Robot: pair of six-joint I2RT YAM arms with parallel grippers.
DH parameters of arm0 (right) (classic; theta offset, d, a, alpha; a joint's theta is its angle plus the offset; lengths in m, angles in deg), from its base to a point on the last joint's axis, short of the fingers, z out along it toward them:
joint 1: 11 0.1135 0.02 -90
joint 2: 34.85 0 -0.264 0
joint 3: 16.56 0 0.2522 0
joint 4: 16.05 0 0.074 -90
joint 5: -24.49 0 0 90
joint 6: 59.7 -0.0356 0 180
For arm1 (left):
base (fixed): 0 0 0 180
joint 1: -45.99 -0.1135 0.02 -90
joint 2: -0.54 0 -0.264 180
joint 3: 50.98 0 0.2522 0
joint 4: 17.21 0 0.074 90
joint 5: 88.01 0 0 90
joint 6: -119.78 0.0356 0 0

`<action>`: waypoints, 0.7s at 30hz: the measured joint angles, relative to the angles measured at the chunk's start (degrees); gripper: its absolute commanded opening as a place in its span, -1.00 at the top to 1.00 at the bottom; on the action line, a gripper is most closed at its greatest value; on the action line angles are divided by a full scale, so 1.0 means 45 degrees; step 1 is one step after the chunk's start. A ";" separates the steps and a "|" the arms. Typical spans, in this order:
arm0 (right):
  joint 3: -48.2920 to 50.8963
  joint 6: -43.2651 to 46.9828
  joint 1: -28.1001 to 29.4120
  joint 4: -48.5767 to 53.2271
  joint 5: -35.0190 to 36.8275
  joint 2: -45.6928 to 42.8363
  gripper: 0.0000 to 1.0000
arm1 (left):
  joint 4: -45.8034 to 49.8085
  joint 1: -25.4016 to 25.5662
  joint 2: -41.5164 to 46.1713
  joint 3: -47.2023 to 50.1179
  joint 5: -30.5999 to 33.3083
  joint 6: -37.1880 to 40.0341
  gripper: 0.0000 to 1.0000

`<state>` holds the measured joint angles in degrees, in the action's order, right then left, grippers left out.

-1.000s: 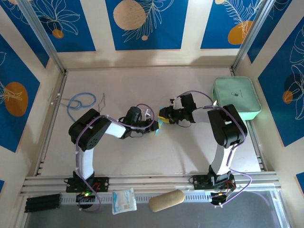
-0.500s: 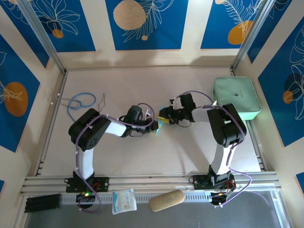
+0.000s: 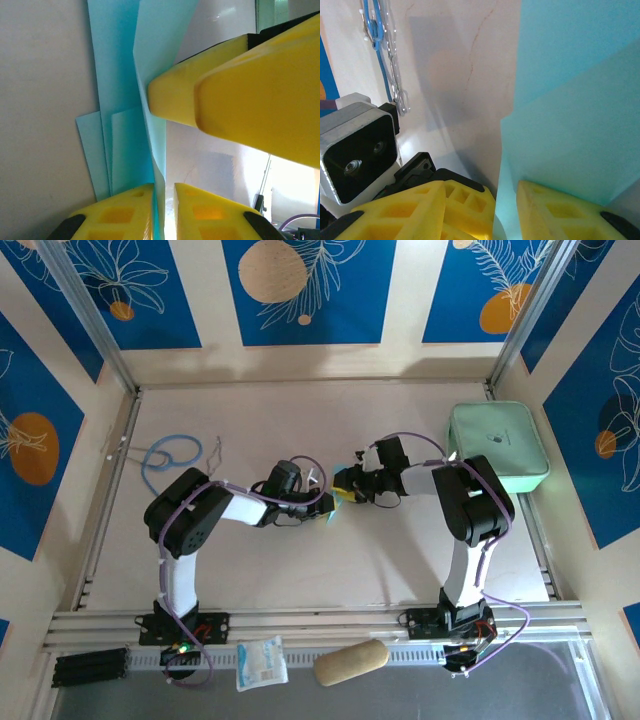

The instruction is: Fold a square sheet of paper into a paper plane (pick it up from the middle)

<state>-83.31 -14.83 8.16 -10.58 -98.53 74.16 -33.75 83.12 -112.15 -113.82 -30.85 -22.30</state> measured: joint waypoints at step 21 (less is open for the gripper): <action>0.0185 0.0151 -0.0102 -0.0253 -0.0306 -0.0257 0.13 | 0.0272 -0.0049 -0.0073 -0.0107 0.0010 0.0005 0.77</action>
<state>-82.48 -14.15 7.70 -11.72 -99.90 73.00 -32.53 82.90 -112.47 -114.30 -30.80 -22.27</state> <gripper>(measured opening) 0.434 0.117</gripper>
